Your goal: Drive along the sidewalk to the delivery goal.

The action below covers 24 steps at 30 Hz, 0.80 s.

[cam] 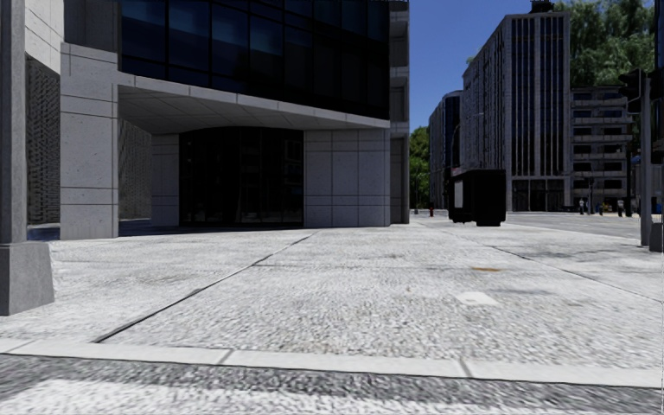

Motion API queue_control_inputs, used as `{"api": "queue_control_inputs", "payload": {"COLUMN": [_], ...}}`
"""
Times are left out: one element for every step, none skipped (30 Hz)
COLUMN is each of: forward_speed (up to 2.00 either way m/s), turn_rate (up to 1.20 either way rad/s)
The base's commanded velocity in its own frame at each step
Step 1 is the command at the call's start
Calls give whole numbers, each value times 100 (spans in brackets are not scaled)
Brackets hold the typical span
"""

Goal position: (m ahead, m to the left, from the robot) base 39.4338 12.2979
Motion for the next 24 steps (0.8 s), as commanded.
{"api": "queue_control_inputs", "payload": {"forward_speed": [200, 200, 200, 200, 200, 200, 200, 200, 200, 200, 200, 200, 200, 200, 200, 200, 191, 179, 179, 164, 158, 155, 153, 153], "turn_rate": [47, 47, 47, 47, 47, 47, 47, 47, 47, 47, 47, 47, 47, 47, 38, 21, 2, 0, 0, 0, 0, 0, 0, 0]}}
